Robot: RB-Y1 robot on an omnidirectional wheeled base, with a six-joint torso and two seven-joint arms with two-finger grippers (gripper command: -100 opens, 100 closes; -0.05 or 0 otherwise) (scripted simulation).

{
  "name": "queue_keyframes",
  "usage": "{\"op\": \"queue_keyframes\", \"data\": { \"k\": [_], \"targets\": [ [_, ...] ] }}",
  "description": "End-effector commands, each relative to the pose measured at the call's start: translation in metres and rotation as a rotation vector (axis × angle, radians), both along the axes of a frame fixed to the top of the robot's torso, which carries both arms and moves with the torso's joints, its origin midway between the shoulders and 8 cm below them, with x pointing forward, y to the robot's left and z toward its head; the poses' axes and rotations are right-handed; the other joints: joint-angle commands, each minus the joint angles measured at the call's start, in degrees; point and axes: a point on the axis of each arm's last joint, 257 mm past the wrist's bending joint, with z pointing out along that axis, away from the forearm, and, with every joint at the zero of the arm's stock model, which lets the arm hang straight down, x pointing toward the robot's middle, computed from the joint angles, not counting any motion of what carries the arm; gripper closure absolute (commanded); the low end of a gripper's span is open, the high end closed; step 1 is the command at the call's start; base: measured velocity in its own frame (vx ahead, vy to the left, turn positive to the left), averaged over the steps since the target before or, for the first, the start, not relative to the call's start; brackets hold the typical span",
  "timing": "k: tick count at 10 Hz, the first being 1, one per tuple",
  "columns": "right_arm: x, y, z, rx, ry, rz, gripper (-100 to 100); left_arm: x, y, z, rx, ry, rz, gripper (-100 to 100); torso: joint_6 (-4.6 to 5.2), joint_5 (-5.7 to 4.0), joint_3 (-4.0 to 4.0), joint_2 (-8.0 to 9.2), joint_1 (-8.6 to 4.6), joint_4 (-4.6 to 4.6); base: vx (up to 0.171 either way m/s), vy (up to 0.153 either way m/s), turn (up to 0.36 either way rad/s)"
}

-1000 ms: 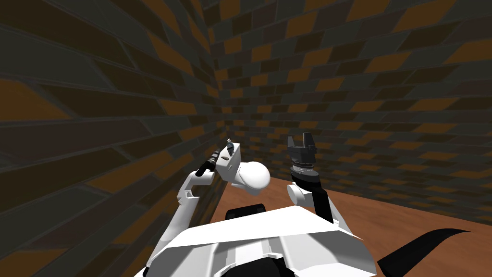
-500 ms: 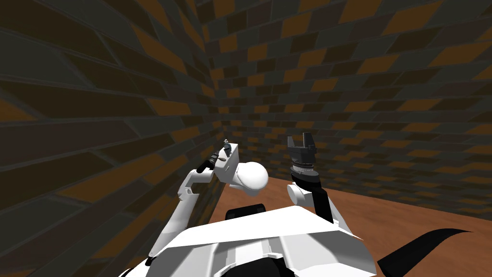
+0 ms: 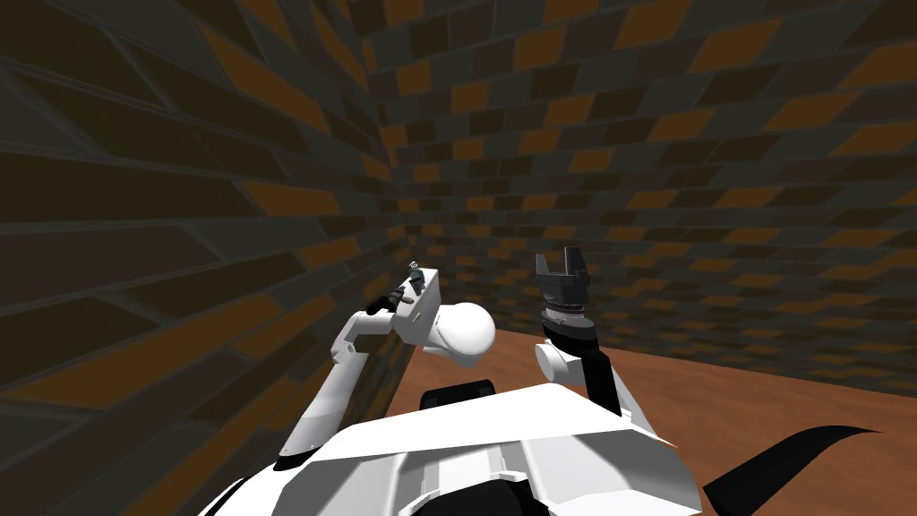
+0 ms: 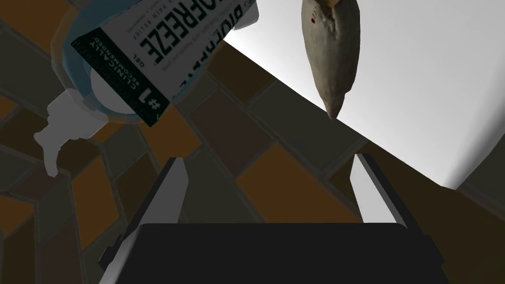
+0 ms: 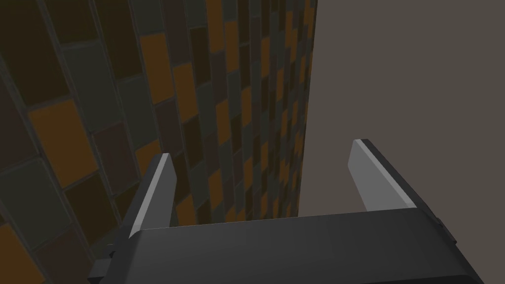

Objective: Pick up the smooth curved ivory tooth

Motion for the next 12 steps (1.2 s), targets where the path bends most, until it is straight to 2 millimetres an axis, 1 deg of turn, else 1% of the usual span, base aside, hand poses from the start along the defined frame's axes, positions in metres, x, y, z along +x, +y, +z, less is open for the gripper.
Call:
{"op": "queue_keyframes", "data": {
  "k": [1, 2, 3, 5, 6, 9, 12],
  "targets": [
    [0.0, 0.0, 0.0, 0.0, 0.0, 0.0, 0, -0.003, 0.017, -0.014, 0.007, 0.063, 0.026, -100, 0.0, 0.0, 0.0, 0.0, 0.0, 0.0, 0.027, -0.056, -0.094],
    [0.0, 0.0, 0.0, 0.0, 0.0, 0.0, 0, -0.003, 0.03, -0.021, 0.012, 0.099, 0.044, -100, 0.01, 0.0, 0.01, 0.01, 0.02, 0.01, 0.038, -0.068, -0.111],
    [0.0, 0.0, 0.0, 0.0, 0.0, 0.0, 0, -0.006, 0.031, -0.024, 0.012, 0.114, 0.048, -100, 0.01, -0.01, -0.01, -0.02, -0.02, 0.0, 0.027, -0.046, -0.029],
    [0.0, 0.0, 0.0, 0.0, 0.0, 0.0, 0, -0.012, 0.056, -0.04, 0.02, 0.199, 0.089, -100, 0.0, 0.01, 0.02, 0.03, 0.05, 0.01, 0.03, -0.051, -0.09],
    [0.0, 0.0, 0.0, 0.0, 0.0, 0.0, 0, -0.012, 0.057, -0.041, 0.02, 0.201, 0.09, -100, 0.01, 0.0, 0.0, -0.01, 0.02, 0.0, 0.027, -0.039, -0.038],
    [0.0, 0.0, 0.0, 0.0, 0.0, 0.0, 0, -0.023, 0.092, -0.055, 0.032, 0.306, 0.147, -100, 0.0, 0.0, 0.02, 0.03, 0.03, 0.01, 0.027, -0.053, -0.081],
    [0.0, 0.0, 0.0, 0.0, 0.0, 0.0, 0, -0.032, 0.12, -0.059, 0.045, 0.372, 0.191, -100, 0.0, 0.01, 0.03, 0.04, 0.08, 0.01, 0.023, -0.038, -0.056]
  ]
}}
